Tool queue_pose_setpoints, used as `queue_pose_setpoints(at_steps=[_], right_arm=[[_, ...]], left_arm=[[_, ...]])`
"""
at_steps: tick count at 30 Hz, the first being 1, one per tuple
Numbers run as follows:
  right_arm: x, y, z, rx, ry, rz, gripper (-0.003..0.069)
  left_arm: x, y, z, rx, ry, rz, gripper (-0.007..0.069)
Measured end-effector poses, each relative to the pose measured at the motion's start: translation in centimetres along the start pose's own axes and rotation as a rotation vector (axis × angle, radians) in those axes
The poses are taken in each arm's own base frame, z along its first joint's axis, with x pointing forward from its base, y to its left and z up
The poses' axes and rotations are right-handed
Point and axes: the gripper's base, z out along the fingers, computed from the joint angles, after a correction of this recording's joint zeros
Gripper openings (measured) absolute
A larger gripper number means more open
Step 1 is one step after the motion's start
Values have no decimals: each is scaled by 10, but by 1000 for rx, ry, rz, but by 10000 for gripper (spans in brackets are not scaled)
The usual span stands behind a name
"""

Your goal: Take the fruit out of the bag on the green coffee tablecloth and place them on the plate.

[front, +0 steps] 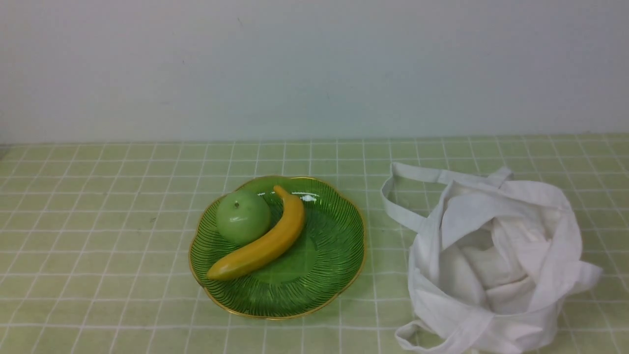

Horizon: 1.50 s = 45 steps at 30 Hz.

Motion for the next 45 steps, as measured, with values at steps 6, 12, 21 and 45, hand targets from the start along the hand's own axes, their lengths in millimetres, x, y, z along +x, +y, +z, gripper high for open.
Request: queue_pose_setpoints(at_steps=[6,12,21,45], right_arm=[[60,-5,-45,-4,-293,-53,-14],[84,-6,-54,-13,-356,-39,-14],[99,-7,-49,-1,-247,-41,-14],[224,-42,-25,508,155,1,-15]], left_arm=[[0,0,0,0,0,0,-8],[0,0,0,0,0,0,-8],[0,0,0,0,0,0,-8],[0,0,0,0,0,0,-8]])
